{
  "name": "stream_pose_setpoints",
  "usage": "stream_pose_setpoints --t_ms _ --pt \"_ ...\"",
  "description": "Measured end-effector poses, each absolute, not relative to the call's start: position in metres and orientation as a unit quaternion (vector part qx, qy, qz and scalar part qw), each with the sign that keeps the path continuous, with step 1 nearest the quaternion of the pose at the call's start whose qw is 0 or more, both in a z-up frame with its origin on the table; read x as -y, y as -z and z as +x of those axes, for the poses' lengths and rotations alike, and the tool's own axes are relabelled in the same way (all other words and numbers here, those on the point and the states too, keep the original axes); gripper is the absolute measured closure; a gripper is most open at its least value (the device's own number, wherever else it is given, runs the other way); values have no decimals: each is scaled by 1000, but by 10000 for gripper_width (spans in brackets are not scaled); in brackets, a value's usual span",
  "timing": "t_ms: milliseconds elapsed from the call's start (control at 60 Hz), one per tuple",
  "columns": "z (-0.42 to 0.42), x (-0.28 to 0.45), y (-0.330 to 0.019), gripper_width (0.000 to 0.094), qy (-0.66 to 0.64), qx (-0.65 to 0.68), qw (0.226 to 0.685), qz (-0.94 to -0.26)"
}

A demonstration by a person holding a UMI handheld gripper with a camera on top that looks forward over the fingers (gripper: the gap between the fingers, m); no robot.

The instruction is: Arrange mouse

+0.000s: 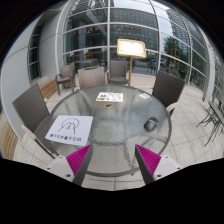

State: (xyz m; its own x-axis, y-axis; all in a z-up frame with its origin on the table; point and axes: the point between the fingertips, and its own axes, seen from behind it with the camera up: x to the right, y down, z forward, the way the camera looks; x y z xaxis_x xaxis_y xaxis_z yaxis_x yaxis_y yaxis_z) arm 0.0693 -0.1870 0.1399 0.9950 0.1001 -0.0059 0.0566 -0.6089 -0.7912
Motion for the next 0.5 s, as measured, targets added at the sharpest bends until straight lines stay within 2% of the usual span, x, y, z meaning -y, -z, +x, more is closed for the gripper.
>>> stream_pose_setpoints --t_ms 50,67,100,117,150,250,500 --pt "85 191 -128 72 -20 36 427 -904" --pt "95 185 -111 72 -18 32 424 -905" --pt "109 183 -98 73 -13 25 416 -909" --pt "114 186 -102 73 -10 21 410 -912" --pt "134 177 -78 74 -4 14 404 -915" --pt "182 154 -46 76 13 -10 382 -924" --pt "250 59 -4 85 23 -24 347 -937"
